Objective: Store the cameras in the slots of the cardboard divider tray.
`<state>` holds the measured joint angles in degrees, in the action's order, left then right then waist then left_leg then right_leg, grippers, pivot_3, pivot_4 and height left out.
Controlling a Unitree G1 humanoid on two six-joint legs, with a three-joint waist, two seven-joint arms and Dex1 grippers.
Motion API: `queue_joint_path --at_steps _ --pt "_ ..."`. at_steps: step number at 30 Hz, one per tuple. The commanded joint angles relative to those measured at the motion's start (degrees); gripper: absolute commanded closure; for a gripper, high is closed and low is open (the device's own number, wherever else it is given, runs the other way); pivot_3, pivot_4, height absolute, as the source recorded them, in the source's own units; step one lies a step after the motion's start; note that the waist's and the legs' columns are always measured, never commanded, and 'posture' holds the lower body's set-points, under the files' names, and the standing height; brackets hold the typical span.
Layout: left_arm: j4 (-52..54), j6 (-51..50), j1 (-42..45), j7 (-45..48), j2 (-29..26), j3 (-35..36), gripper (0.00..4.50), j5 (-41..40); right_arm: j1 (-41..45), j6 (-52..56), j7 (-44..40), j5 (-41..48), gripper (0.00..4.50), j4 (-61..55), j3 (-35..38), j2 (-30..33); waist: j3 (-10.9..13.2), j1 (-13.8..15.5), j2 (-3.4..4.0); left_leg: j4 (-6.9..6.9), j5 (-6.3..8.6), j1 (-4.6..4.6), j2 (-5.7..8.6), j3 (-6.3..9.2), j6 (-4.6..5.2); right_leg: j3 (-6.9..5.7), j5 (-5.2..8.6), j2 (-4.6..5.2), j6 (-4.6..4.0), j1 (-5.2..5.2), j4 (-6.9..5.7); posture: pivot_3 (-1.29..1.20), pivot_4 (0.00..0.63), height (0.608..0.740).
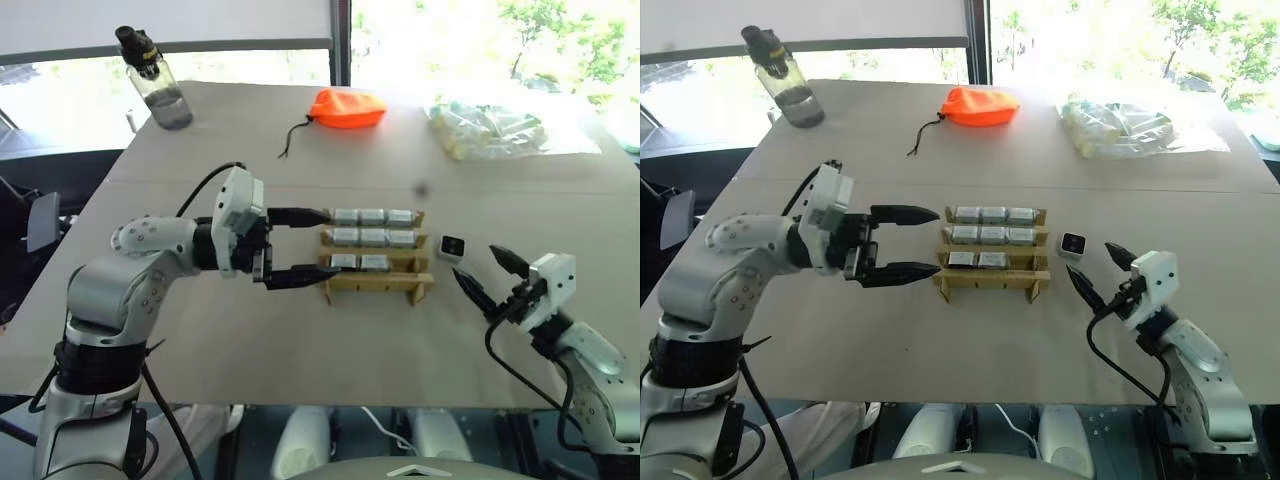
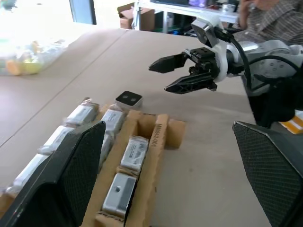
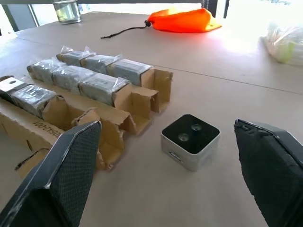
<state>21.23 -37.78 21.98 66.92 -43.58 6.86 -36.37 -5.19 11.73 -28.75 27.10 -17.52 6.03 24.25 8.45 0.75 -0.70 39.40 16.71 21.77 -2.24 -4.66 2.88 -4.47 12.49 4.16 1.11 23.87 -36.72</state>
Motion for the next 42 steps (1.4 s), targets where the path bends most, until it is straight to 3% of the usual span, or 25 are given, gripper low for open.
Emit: queue_joint_path --at_steps 1,14,27,30,33,42 --pt "3.7 -0.7 -1.8 -3.3 -0.7 2.4 0.05 -1.5 2.7 4.4 4.0 -3.3 0.00 0.4 -1.9 -0.6 0.0 0.0 -0.02 0.00 0.00 0.00 0.00 0.00 0.00 -0.01 0.00 -0.01 0.00 0.00 0.00 0.00 0.150 0.726" --pt "4.0 0.6 -4.6 -7.7 -2.4 2.3 0.05 -0.5 10.8 11.9 13.8 -11.0 0.00 4.7 -7.0 -9.9 0.1 -0.1 -0.03 -0.03 0.00 0.00 0.00 -0.01 -0.01 -0.03 0.00 -0.03 0.00 0.03 -0.01 0.00 0.150 0.726" --pt "4.0 0.6 -3.8 -7.4 -4.4 2.8 0.05 -1.6 13.4 8.0 20.3 -17.5 0.00 9.9 -7.5 -17.6 0.1 -1.6 -0.06 -0.09 -0.01 -0.02 -0.03 -0.06 -0.03 0.02 0.00 -0.04 0.00 0.08 -0.02 0.00 0.150 0.726" --pt "3.6 0.8 -3.4 -7.3 -4.4 2.5 0.00 -1.6 12.8 6.3 20.5 -18.8 0.86 10.3 -7.3 -17.5 0.1 -1.6 -0.05 -0.11 -0.01 0.01 -0.02 -0.08 -0.04 0.05 0.00 -0.04 0.00 0.12 -0.01 0.00 0.150 0.726" --pt "3.3 1.2 -3.3 -7.0 -4.4 2.1 0.00 -1.5 12.2 5.2 20.6 -19.7 2.38 10.3 -6.7 -17.1 0.1 -1.6 -0.05 -0.11 -0.01 0.03 -0.02 -0.09 -0.04 0.05 0.00 -0.03 0.00 0.14 0.00 0.00 0.150 0.726" --pt "3.1 1.6 -2.7 -6.4 -3.9 1.0 0.00 -1.7 8.2 -2.7 16.4 -22.2 2.47 9.5 -5.1 -10.8 0.1 -1.4 -0.04 -0.12 -0.01 0.04 -0.01 -0.10 -0.04 0.06 0.00 -0.01 0.01 0.14 0.02 0.00 0.150 0.726"
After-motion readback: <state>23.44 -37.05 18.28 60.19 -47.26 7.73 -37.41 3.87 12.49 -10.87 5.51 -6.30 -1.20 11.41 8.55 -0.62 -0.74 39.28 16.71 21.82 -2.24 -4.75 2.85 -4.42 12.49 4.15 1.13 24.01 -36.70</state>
